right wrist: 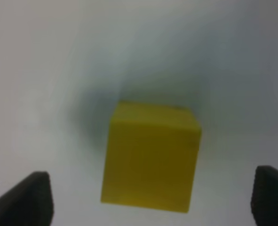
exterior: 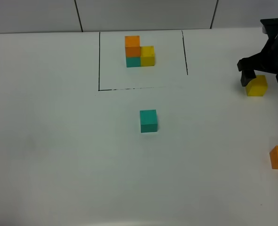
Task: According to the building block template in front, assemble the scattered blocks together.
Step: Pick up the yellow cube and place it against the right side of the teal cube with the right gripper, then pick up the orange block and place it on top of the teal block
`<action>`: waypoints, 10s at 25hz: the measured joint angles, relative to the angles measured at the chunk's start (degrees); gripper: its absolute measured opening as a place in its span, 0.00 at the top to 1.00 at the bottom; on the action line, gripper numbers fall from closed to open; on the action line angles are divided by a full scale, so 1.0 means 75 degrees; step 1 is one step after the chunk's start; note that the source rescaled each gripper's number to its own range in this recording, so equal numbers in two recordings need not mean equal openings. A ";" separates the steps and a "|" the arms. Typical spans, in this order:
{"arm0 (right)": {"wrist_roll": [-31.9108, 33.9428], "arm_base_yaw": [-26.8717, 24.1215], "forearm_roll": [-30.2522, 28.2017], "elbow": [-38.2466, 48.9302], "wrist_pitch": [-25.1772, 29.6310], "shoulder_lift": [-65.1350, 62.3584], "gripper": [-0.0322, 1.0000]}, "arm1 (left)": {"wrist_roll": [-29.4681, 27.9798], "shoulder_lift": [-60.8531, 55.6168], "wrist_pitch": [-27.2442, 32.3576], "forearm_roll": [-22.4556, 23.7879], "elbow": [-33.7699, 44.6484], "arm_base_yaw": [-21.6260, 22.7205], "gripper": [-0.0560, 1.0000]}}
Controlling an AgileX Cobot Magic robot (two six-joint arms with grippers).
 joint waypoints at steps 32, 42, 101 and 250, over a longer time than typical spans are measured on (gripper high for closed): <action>-0.2282 0.0823 -0.0450 0.0200 0.1323 -0.0948 0.94 | 0.0000 0.0000 0.0000 0.0000 0.0000 0.0000 0.75; -0.4778 0.2683 -0.0751 0.0489 0.1675 -0.1026 0.94 | -0.0007 0.0000 0.0000 0.0000 0.0000 0.0000 0.75; -0.7357 0.4037 0.0293 0.0483 0.0001 0.0250 0.94 | 0.0000 0.0000 0.0000 0.0000 0.0000 0.0000 0.75; -0.6013 0.5151 -0.0434 -0.0810 0.1716 -0.0103 0.94 | -0.0002 0.0000 0.0000 0.0000 0.0000 0.0000 0.75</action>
